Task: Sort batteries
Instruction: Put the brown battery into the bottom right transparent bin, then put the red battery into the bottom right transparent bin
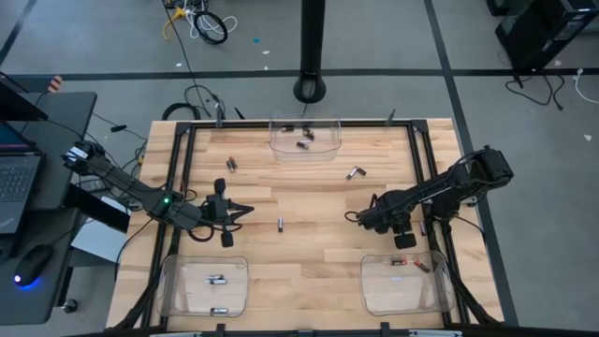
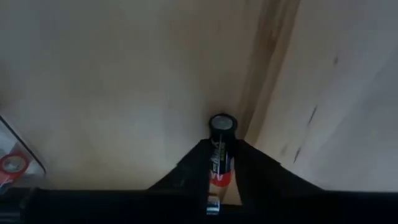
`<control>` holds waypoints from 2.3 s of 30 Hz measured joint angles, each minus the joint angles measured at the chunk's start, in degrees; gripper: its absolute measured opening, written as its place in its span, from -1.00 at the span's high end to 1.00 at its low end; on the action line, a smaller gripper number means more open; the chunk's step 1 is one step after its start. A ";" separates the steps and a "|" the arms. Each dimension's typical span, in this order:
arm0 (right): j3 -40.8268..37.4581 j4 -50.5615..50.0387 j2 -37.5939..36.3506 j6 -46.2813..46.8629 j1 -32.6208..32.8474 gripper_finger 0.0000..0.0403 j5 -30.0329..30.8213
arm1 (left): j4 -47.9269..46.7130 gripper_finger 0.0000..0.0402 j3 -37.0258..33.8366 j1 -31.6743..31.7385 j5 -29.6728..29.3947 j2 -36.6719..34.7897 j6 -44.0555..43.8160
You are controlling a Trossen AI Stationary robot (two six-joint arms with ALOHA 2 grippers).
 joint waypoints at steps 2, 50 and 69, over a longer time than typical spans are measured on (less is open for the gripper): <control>0.11 -0.41 -0.09 0.00 -0.39 0.73 -0.02 | 0.00 0.95 0.00 0.01 0.00 0.00 0.01; -0.88 4.18 -0.19 6.79 -9.53 0.31 2.57 | 0.02 0.95 0.02 0.00 0.00 0.00 0.13; 1.82 4.29 0.07 4.91 -10.03 0.72 4.20 | 0.02 0.95 0.02 0.01 0.00 0.00 0.13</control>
